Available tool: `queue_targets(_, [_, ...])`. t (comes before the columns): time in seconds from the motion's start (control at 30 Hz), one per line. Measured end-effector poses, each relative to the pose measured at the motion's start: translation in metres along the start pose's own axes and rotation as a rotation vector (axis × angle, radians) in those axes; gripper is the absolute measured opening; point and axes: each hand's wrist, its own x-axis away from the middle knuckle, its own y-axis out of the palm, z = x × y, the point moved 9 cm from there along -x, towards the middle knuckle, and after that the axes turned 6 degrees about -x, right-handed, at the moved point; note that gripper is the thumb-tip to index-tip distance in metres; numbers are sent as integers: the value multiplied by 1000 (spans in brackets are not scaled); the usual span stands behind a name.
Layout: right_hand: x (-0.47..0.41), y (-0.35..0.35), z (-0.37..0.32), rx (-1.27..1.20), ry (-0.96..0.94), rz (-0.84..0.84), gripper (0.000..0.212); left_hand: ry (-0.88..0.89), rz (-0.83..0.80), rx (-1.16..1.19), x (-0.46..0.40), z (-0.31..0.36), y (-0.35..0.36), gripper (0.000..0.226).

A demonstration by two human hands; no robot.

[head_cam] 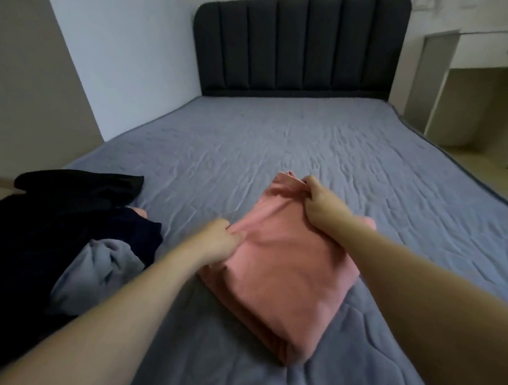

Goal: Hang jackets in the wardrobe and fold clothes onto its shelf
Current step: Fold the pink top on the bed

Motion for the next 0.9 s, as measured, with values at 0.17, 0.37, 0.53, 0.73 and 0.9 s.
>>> queue_targets(0.17, [-13,74,42,271,134,-99,37,1,85,-245,-31,-75,51,54])
queue_targets(0.37, [-22,92,68,318,258,-104,48,45,230,-252,-51,-81,49,64])
queue_targets(0.53, [-10,81,82,386,371,-55,67,26,262,-437,-41,-63,43,60])
queue_targets(0.73, [-3,83,86,362,382,-84,66,476,564,-375,40,45,32,38])
queue_targets(0.9, [-7,89,109,326,431,-281,81,373,-138,-398,78,43,146,120])
